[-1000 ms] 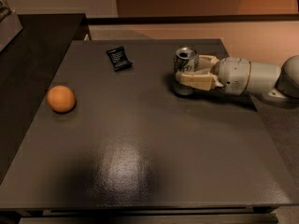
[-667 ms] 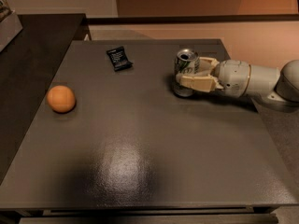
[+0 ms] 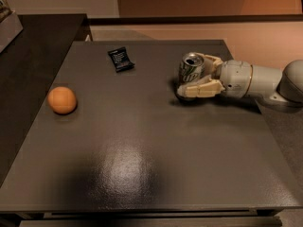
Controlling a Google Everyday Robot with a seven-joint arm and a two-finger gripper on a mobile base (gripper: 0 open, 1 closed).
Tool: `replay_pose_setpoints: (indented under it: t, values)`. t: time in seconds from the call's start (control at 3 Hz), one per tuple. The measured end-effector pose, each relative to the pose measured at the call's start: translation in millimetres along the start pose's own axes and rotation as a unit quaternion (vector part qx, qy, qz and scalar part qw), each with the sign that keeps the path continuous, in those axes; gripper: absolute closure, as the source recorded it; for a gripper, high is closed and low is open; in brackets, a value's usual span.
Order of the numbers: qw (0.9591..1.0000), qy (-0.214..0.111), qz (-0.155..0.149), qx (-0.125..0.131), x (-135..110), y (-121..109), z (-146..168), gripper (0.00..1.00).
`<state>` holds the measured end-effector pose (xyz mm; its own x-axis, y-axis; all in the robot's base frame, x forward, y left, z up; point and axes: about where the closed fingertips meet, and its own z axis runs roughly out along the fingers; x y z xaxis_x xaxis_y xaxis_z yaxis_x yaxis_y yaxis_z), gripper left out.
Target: Place 7up can upright
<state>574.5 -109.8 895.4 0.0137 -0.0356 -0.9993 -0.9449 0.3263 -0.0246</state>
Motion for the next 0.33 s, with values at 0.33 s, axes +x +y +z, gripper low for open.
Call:
replay_pose_setpoints:
  t: [0.33]
  values:
    - [1.0,0.0,0.0,0.0,0.0,0.0,0.1,0.0]
